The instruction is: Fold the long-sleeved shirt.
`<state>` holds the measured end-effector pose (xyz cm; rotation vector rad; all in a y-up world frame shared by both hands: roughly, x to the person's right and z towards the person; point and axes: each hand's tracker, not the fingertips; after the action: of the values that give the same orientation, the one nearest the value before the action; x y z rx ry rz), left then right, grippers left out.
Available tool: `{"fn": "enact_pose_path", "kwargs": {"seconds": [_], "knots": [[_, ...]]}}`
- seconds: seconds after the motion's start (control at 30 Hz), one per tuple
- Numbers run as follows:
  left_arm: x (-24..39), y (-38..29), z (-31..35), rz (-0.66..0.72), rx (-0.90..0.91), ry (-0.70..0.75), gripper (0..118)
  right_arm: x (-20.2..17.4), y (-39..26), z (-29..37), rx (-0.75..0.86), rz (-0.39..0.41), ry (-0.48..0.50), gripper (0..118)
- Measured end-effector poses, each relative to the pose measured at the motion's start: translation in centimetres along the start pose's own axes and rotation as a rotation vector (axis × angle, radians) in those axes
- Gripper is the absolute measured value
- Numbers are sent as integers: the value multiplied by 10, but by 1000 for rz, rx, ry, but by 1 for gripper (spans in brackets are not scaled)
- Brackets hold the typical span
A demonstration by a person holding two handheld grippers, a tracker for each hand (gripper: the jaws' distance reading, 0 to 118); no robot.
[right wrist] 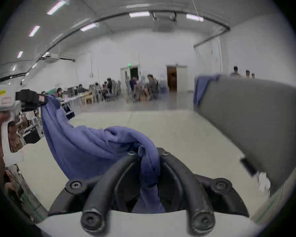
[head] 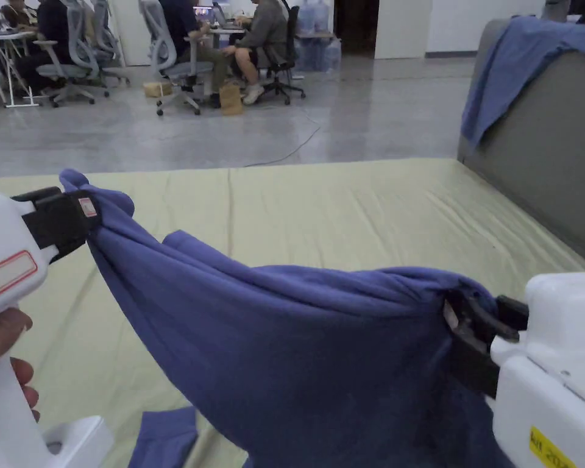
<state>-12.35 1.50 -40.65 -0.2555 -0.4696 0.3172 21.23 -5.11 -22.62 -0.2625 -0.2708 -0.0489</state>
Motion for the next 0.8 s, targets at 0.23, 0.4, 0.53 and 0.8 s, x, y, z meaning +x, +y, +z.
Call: {"fn": "enact_pose_path", "kwargs": {"seconds": [0.23, 0.4, 0.53, 0.8], "knots": [[19, 88, -46, 14, 76, 3, 0, -6, 148, -62, 90, 109, -1, 12], [31, 165, -105, -7, 138, 10, 0, -10, 252, -131, 72, 173, -7, 12], [31, 210, -145, -14, 166, 29, 0, -11, 310, -181, 34, 208, -51, 12], [24, 232, -212, -107, 171, 93, 0, -13, 351, -267, -116, 166, -83, 12]]}}
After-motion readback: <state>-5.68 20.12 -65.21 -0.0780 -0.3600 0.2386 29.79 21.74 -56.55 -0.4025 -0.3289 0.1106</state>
